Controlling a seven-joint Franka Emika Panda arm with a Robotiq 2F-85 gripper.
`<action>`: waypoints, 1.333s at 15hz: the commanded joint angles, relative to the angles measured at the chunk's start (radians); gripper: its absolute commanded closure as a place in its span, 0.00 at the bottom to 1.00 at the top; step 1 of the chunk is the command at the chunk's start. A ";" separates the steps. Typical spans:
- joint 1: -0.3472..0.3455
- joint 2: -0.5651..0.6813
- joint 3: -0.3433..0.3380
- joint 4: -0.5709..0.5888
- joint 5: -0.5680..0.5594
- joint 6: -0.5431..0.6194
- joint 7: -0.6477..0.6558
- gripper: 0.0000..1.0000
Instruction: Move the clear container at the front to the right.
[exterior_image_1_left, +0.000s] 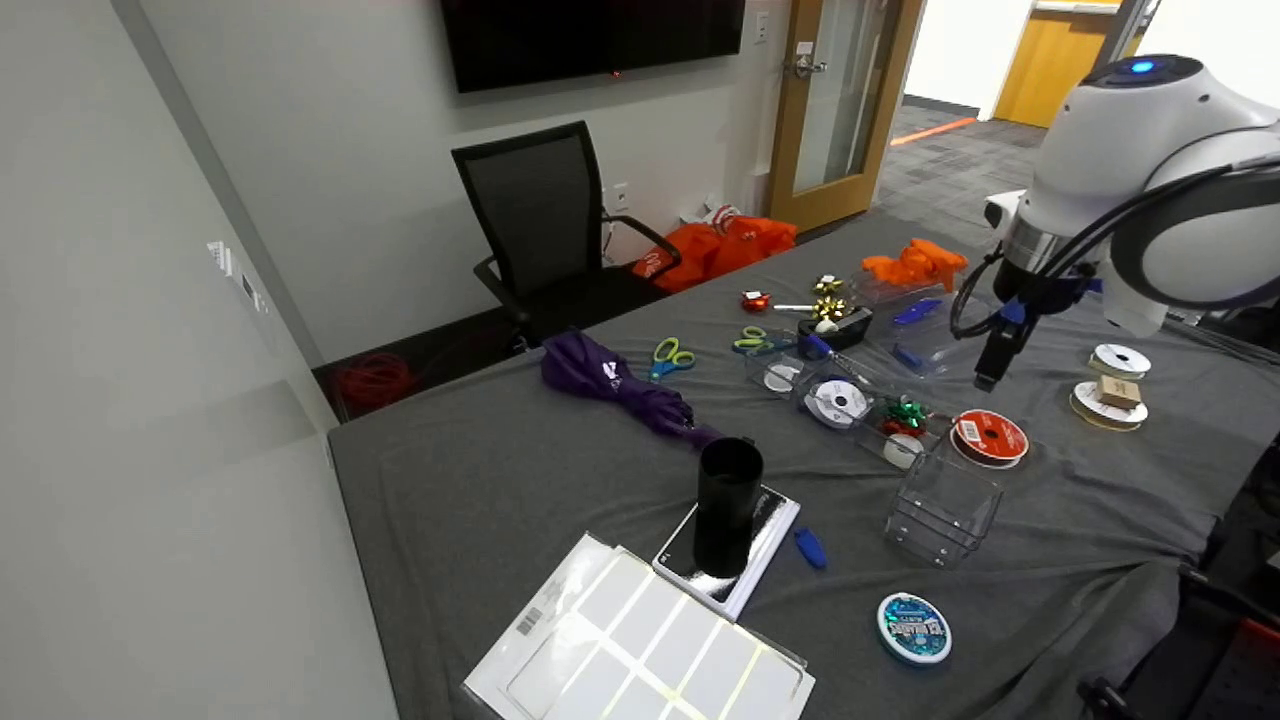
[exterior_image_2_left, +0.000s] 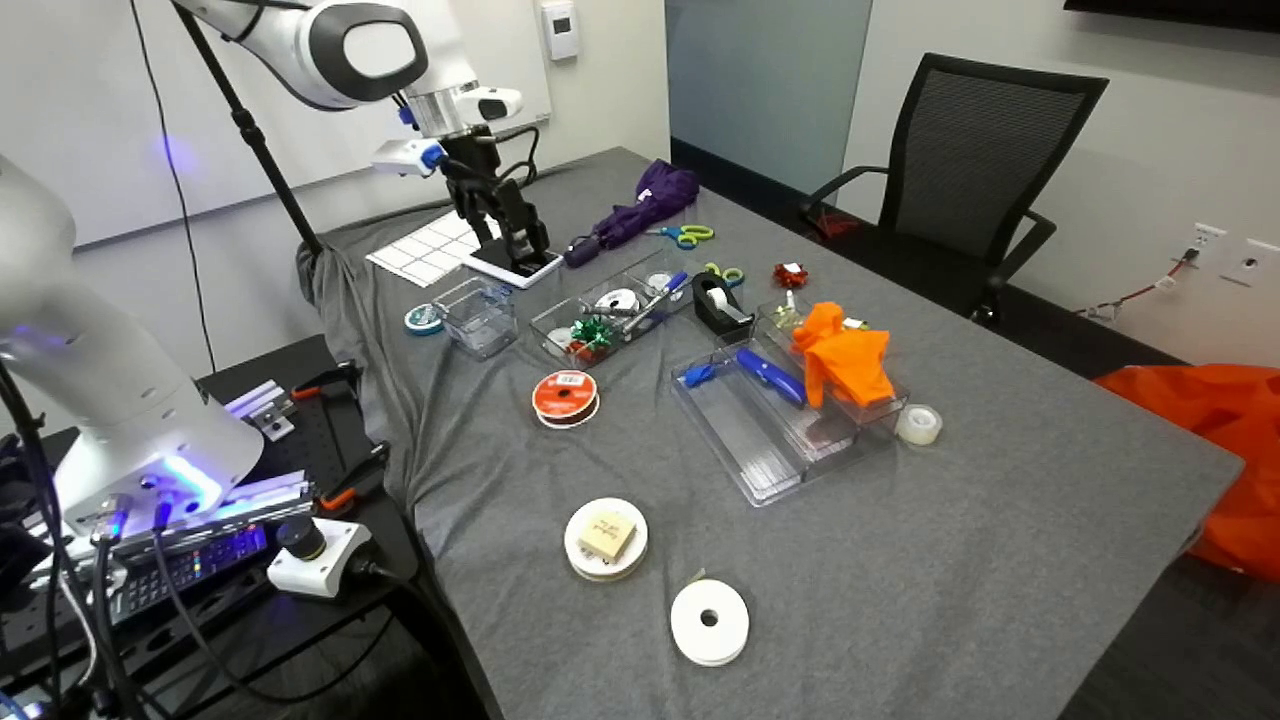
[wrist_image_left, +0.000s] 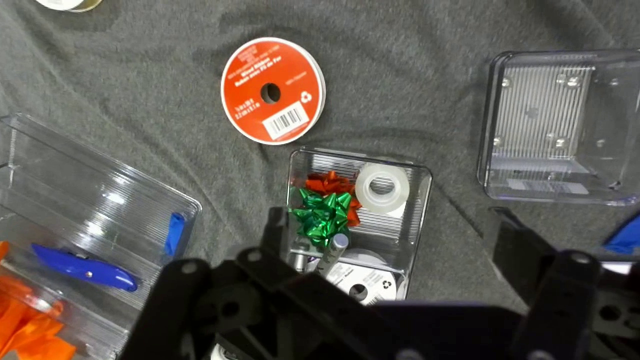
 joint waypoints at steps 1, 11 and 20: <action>-0.006 0.000 0.006 -0.002 0.002 0.000 -0.002 0.00; 0.017 0.056 0.007 -0.057 0.066 0.090 -0.090 0.00; 0.005 0.277 0.068 -0.117 0.325 0.463 -0.369 0.00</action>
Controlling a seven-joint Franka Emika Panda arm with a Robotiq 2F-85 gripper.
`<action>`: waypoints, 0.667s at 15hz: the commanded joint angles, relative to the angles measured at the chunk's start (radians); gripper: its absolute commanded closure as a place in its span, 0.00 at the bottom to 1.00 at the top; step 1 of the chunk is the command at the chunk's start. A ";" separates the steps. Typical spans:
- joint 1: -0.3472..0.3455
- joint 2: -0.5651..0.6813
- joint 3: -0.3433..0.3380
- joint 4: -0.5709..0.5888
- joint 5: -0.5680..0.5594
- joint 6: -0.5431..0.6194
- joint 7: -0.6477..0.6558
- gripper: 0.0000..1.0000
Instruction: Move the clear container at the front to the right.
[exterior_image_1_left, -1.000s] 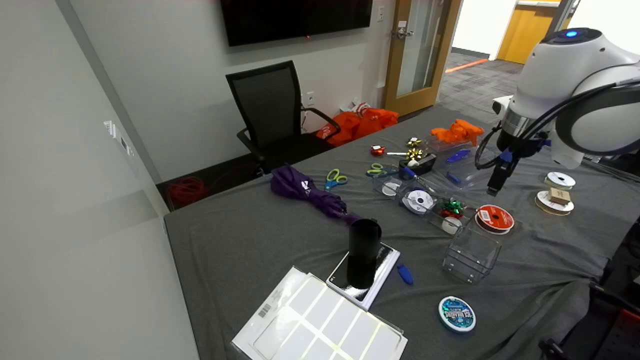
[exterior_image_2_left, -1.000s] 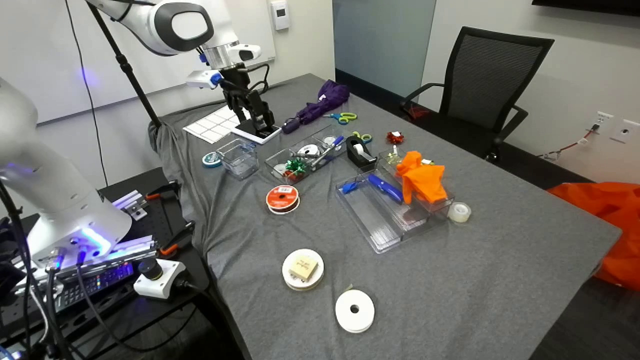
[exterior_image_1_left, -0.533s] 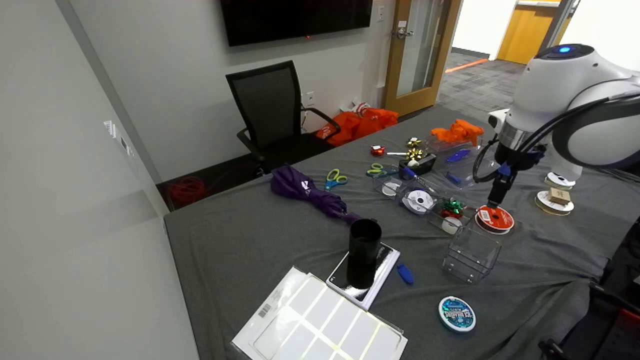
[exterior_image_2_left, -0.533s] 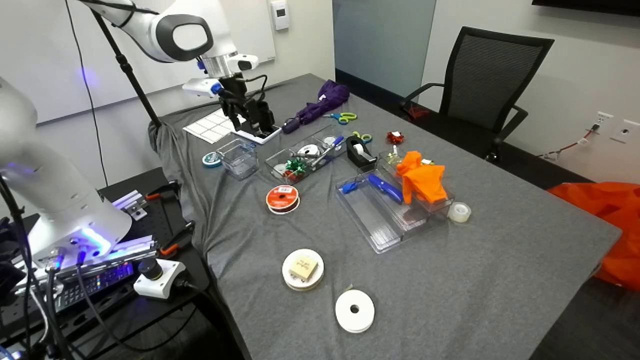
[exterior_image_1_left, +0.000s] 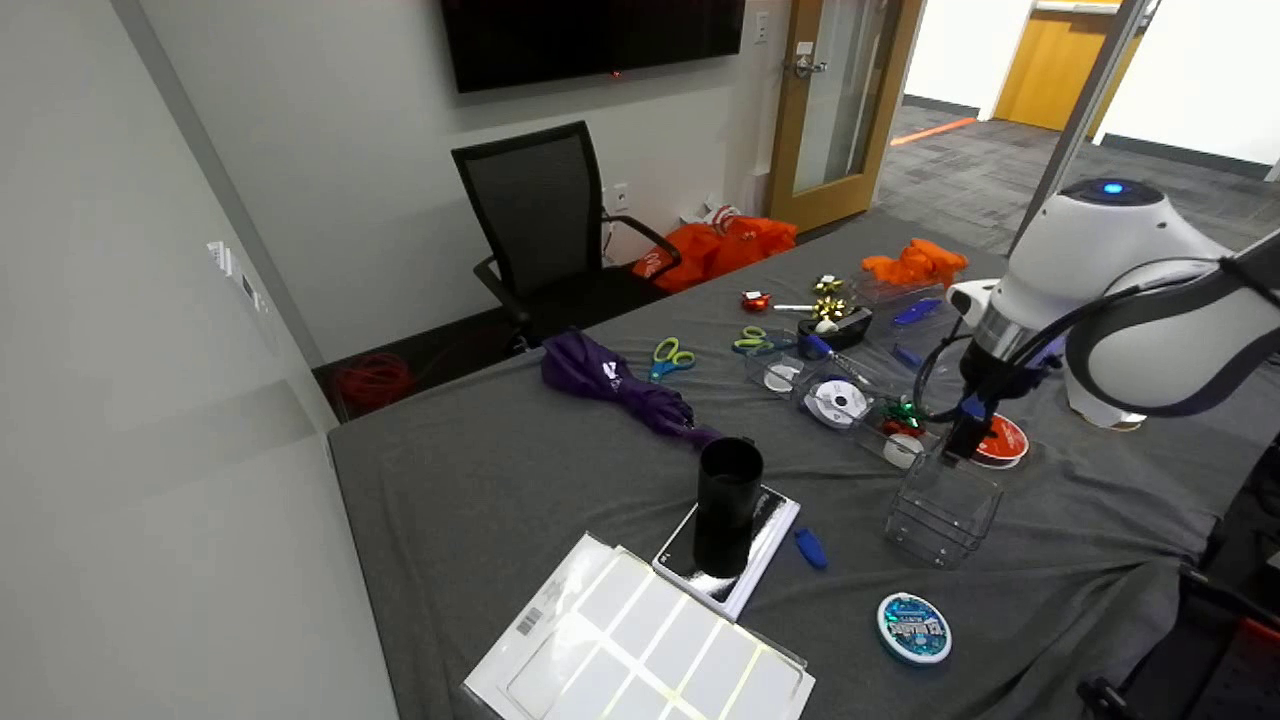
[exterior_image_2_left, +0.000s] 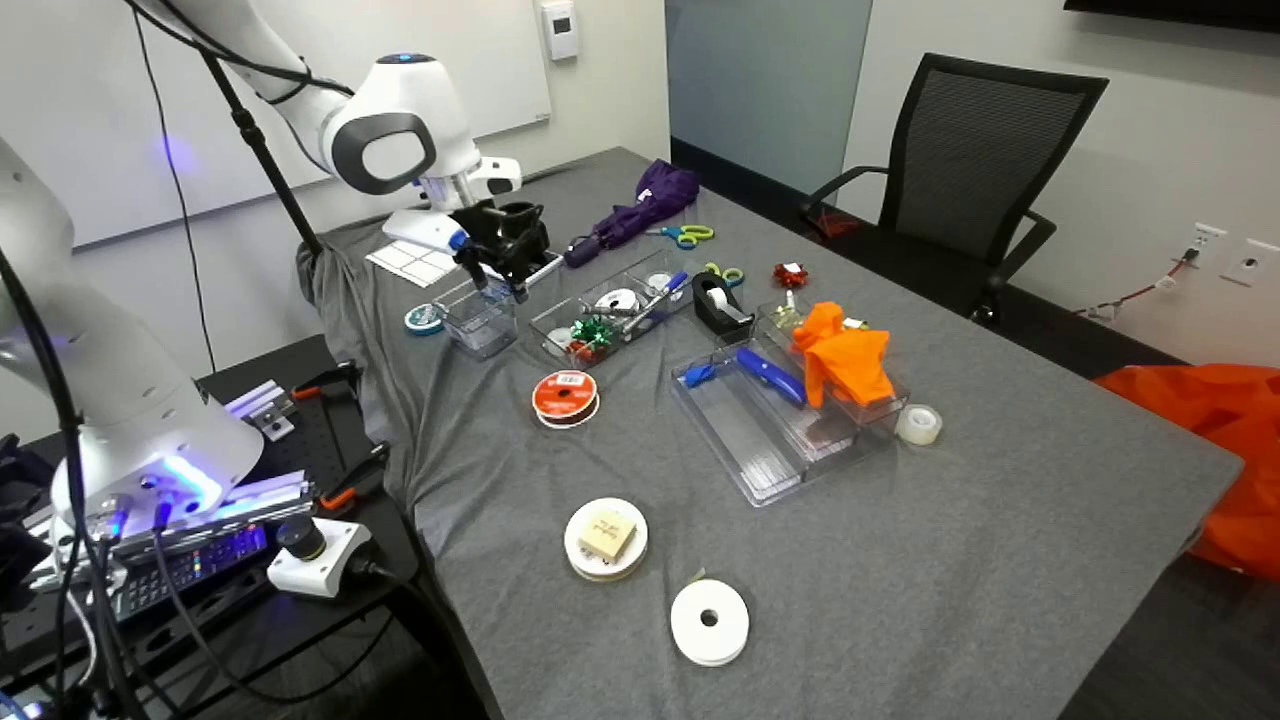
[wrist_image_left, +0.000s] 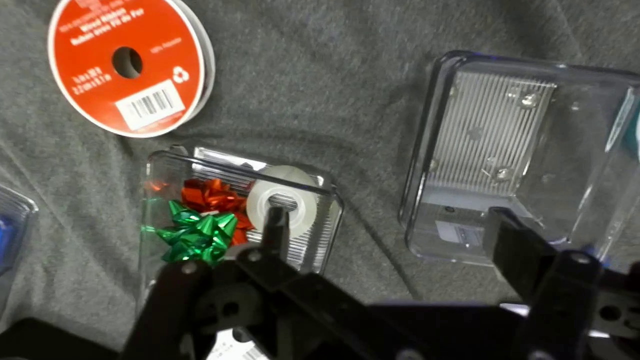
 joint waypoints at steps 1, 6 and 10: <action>-0.044 0.092 0.089 -0.020 0.201 0.120 -0.201 0.00; -0.122 0.156 0.200 0.001 0.312 0.091 -0.306 0.25; -0.137 0.173 0.200 0.008 0.290 0.076 -0.265 0.47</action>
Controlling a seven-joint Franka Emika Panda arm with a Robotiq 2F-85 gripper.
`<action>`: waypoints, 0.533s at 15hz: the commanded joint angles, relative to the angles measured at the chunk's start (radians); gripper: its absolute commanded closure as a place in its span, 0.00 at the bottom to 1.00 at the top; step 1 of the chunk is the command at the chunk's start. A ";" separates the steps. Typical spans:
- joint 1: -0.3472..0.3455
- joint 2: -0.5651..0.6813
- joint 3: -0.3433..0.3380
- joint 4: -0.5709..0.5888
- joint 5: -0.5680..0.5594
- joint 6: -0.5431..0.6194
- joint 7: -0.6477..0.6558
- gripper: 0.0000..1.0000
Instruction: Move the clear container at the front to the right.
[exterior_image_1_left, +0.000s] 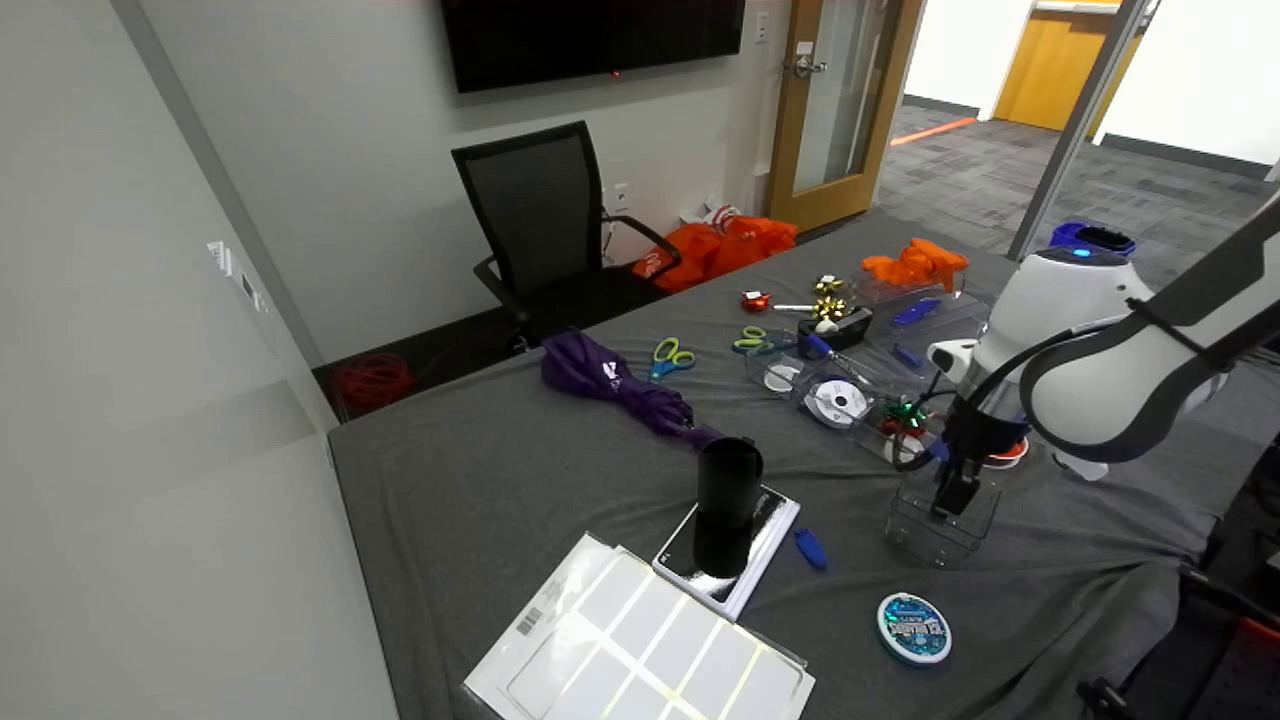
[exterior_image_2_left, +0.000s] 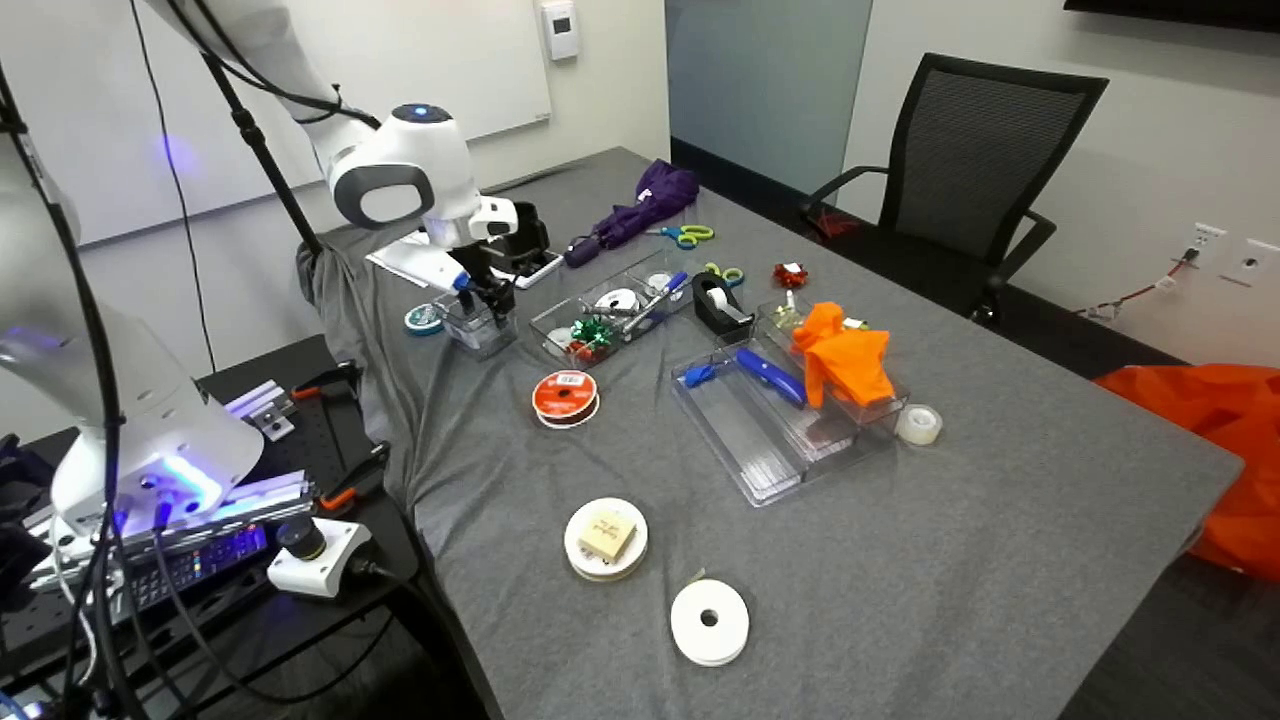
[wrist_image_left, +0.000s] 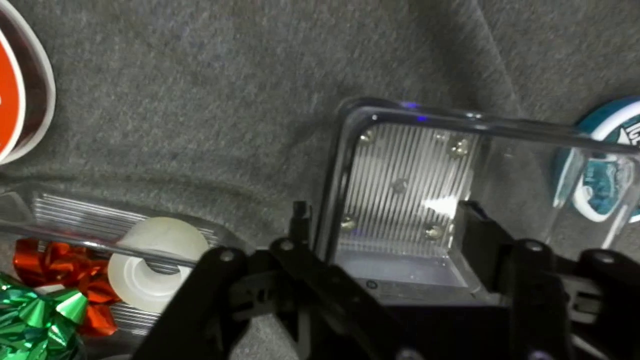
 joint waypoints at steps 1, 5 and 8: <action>-0.044 0.025 0.025 0.013 0.000 -0.006 -0.001 0.55; -0.043 0.021 0.009 0.007 -0.020 -0.002 0.024 0.83; 0.002 -0.019 -0.065 -0.021 -0.131 -0.027 0.113 0.99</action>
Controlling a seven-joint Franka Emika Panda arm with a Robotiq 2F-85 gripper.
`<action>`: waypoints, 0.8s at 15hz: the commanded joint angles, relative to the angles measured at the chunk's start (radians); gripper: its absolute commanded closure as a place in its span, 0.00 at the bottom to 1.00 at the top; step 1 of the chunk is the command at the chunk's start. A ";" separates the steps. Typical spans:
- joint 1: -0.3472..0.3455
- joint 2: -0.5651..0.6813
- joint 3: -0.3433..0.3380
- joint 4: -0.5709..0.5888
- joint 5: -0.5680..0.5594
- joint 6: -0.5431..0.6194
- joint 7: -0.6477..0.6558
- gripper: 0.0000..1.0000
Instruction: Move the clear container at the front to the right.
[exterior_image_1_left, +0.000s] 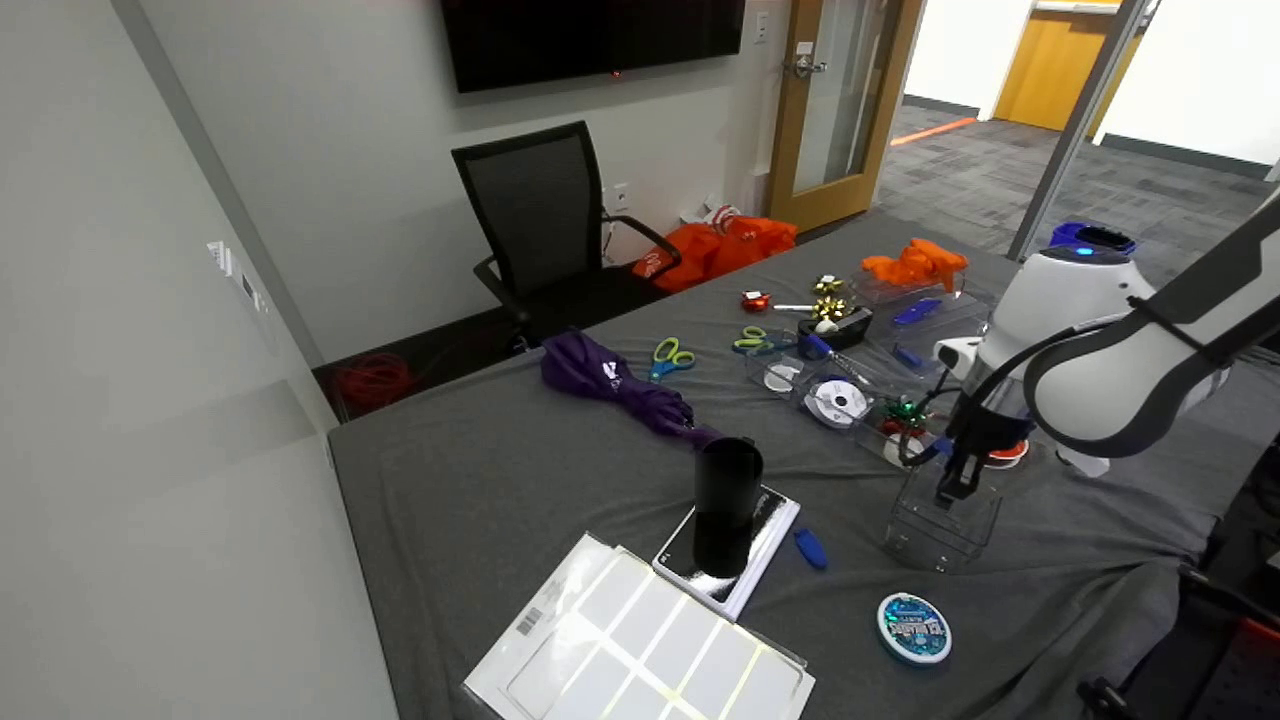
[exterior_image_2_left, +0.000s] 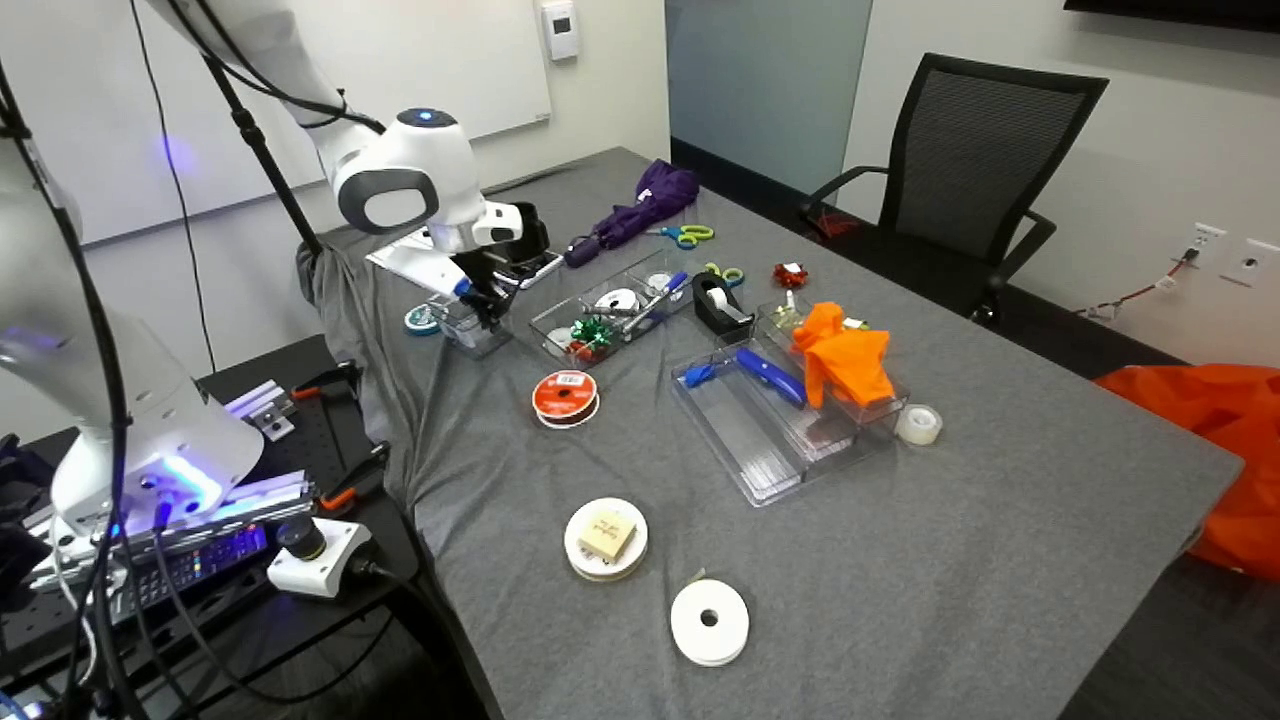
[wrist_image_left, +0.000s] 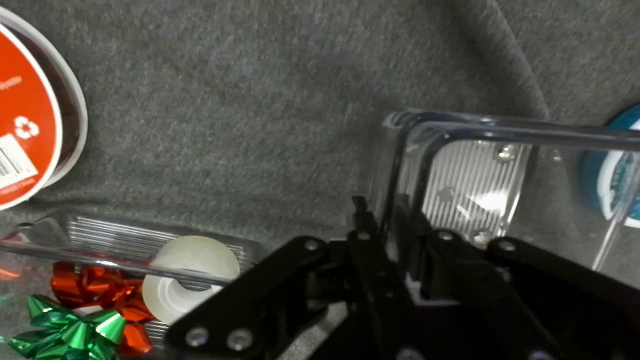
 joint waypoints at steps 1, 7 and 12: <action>0.028 -0.038 -0.064 -0.026 -0.118 -0.039 0.086 1.00; -0.057 -0.172 0.001 -0.082 -0.009 -0.131 -0.129 0.98; -0.038 -0.313 -0.089 -0.097 0.163 -0.265 -0.462 0.98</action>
